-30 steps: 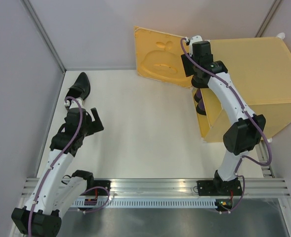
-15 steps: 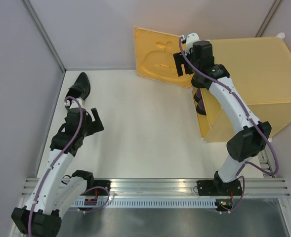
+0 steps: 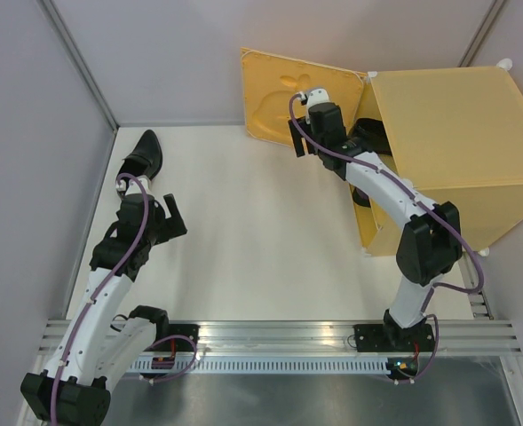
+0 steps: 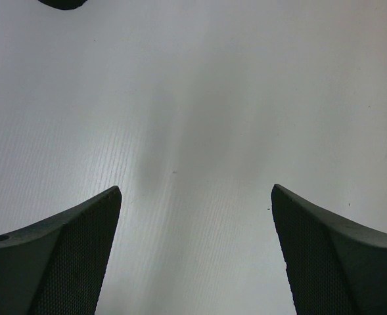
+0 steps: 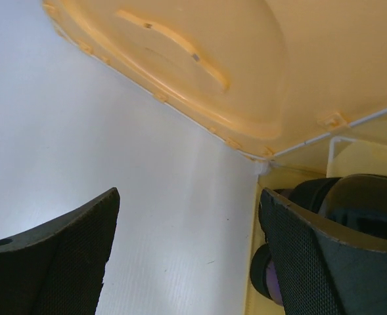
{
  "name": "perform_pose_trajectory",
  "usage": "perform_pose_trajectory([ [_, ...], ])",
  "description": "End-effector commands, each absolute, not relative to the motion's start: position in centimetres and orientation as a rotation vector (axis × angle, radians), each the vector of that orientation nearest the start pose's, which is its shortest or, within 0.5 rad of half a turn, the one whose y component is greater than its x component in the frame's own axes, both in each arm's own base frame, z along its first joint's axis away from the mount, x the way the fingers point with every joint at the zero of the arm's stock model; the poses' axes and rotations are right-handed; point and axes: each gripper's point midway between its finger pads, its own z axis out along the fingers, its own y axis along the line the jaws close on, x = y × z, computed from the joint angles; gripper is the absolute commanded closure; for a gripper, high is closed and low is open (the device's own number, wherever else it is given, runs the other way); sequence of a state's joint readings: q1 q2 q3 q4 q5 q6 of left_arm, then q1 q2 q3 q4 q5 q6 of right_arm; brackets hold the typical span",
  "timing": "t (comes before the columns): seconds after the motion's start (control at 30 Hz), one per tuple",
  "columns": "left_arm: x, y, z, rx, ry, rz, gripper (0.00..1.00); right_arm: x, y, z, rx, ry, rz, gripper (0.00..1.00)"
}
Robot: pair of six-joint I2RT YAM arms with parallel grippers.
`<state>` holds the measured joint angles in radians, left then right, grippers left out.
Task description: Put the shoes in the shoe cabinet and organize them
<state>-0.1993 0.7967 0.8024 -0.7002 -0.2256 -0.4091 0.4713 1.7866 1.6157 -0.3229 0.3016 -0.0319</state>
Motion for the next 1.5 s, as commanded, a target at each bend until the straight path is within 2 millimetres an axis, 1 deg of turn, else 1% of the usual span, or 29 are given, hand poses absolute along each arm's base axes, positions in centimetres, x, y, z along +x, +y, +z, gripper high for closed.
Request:
perform_pose_trajectory([
  [0.0, 25.2, -2.8, 18.0, -0.309, 2.191, -0.078, 0.03, 51.0, 15.9, 24.7, -0.089, 1.932, -0.185, 0.09],
  [0.07, 25.2, -2.8, 18.1, -0.31, 2.189, -0.08, 0.03, 51.3, 15.4, 23.9, -0.064, 1.936, -0.226, 0.09],
  [0.27, 25.2, -2.9, 18.1, -0.306, 2.188, -0.085, 0.03, 51.2, 13.1, 23.0, 0.009, 1.943, -0.341, 0.09],
  [0.33, 25.2, -2.9, 18.1, -0.305, 2.188, -0.087, 0.03, 50.8, 12.5, 23.3, 0.024, 1.939, -0.361, 0.09],
  [0.37, 25.2, -2.9, 18.2, -0.304, 2.187, -0.086, 0.03, 50.7, 12.1, 22.9, 0.027, 1.947, -0.369, 0.09],
  [0.4, 25.2, -2.9, 18.1, -0.304, 2.188, -0.086, 0.03, 50.5, 11.8, 23.4, 0.037, 1.94, -0.367, 0.09],
  [0.6, 25.3, -2.9, 18.1, -0.304, 2.188, -0.086, 0.03, 49.9, 9.6, 23.5, 0.075, 1.942, -0.4, 0.09],
  [0.63, 25.2, -2.9, 18.1, -0.304, 2.19, -0.085, 0.03, 49.7, 9.5, 23.8, 0.075, 1.939, -0.394, 0.09],
  [0.67, 25.2, -2.9, 18.1, -0.305, 2.19, -0.086, 0.03, 49.7, 9.1, 23.6, 0.081, 1.943, -0.399, 0.09],
  [0.73, 25.2, -2.9, 18.1, -0.304, 2.191, -0.085, 0.03, 49.4, 8.8, 24.1, 0.089, 1.935, -0.395, 0.09],
  [0.83, 25.2, -2.9, 18.0, -0.305, 2.194, -0.082, 0.03, 49.1, 8.4, 24.3, 0.094, 1.935, -0.393, 0.09],
  [0.87, 25.2, -2.9, 18.0, -0.305, 2.194, -0.082, 0.03, 49.0, 8.2, 24.7, 0.103, 1.927, -0.39, 0.09],
  [0.97, 25.3, -2.9, 18.0, -0.305, 2.194, -0.082, 0.03, 49.0, 7.9, 25.0, 0.108, 1.918, -0.383, 0.09],
  [1.1, 25.3, -2.8, 18.0, -0.305, 2.192, -0.081, 0.03, 49.1, 7.4, 24.9, 0.116, 1.924, -0.389, 0.09],
  [1.23, 25.2, -2.8, 18.0, -0.306, 2.192, -0.079, 0.03, 49.0, 7.6, 24.5, 0.111, 1.936, -0.372, 0.09],
  [1.4, 25.2, -2.8, 18.0, -0.308, 2.191, -0.08, 0.03, 48.9, 6.9, 24.2, 0.145, 1.943, -0.393, 0.09],
  [1.47, 25.2, -2.8, 18.0, -0.306, 2.192, -0.079, 0.03, 48.8, 7.0, 24.3, 0.146, 1.943, -0.377, 0.09],
])
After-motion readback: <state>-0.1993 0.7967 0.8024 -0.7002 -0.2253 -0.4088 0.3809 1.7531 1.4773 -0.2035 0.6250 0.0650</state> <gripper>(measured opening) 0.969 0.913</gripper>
